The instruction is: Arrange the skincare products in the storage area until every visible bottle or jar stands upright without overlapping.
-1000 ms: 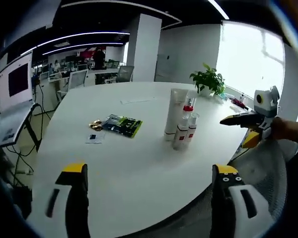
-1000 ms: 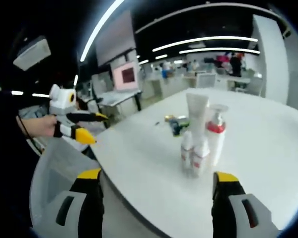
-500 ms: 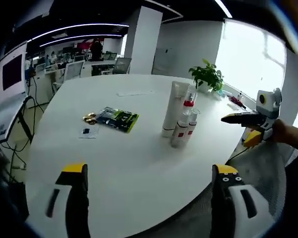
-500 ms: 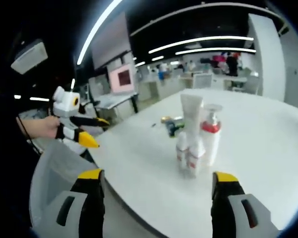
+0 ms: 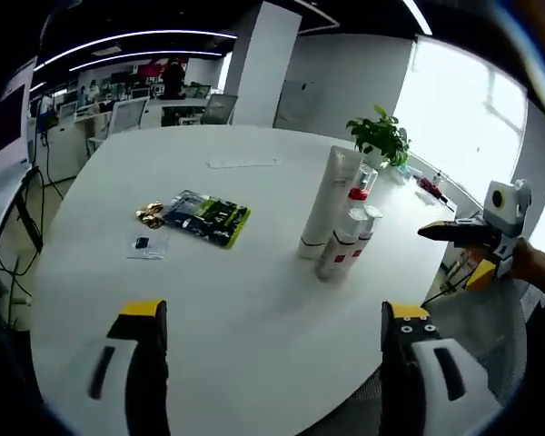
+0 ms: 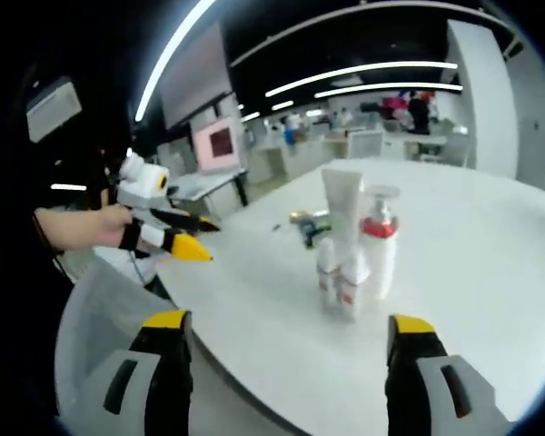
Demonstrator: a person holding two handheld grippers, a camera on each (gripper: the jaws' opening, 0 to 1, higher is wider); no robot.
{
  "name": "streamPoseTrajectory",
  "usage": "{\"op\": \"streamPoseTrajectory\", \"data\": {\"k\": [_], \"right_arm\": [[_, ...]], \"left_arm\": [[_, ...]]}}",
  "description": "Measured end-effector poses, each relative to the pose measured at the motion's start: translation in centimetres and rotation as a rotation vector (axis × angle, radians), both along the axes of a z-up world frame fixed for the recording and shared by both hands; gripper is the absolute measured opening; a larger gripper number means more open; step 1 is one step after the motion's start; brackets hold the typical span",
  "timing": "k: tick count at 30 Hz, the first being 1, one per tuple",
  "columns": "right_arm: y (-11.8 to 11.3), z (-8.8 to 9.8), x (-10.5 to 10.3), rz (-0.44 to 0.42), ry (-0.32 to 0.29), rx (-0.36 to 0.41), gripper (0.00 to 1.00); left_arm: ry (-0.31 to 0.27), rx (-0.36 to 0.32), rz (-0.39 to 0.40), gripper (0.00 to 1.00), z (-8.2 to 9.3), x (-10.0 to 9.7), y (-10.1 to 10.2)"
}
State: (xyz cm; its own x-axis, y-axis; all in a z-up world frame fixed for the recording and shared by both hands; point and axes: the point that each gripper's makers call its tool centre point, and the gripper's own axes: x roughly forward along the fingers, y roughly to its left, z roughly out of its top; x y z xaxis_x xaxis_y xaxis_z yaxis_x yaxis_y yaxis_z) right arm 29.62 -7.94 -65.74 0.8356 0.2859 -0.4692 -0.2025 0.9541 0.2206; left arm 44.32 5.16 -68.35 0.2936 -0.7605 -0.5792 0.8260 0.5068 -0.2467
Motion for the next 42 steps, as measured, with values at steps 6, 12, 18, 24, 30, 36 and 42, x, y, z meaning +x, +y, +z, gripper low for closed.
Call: {"op": "streamPoseTrajectory", "data": {"k": [6,12,18,24,30,36,42], "right_arm": [[-0.5,0.0,0.1,-0.025,0.002,0.007,0.89],[-0.9,-0.3,0.1,-0.042,0.011,0.017,0.88],[-1.2,-0.5,0.1,-0.058,0.022,0.022,0.87],[-1.4,-0.5,0.1,-0.068,0.028,0.032,0.86],[-1.3,-0.6,0.1,-0.065,0.033,0.033,0.85],[-1.5,-0.6,0.1,-0.074,0.033,0.042,0.84],[-1.6,-0.7,0.1,-0.082,0.038,0.045,0.84]], "left_arm": [[0.083,-0.03,0.005,0.86,-1.1,1.8,-1.8],[0.197,-0.081,0.059,0.79,-2.5,3.8,-3.9],[0.199,-0.063,0.076,0.72,-3.5,5.4,-5.2],[0.22,-0.057,0.107,0.64,-4.7,6.9,-6.0],[0.266,-0.079,0.199,0.54,-5.7,9.5,-6.4],[0.311,-0.079,0.267,0.51,-6.6,11.4,-7.2],[0.338,-0.064,0.327,0.47,-7.7,13.1,-7.6]]}}
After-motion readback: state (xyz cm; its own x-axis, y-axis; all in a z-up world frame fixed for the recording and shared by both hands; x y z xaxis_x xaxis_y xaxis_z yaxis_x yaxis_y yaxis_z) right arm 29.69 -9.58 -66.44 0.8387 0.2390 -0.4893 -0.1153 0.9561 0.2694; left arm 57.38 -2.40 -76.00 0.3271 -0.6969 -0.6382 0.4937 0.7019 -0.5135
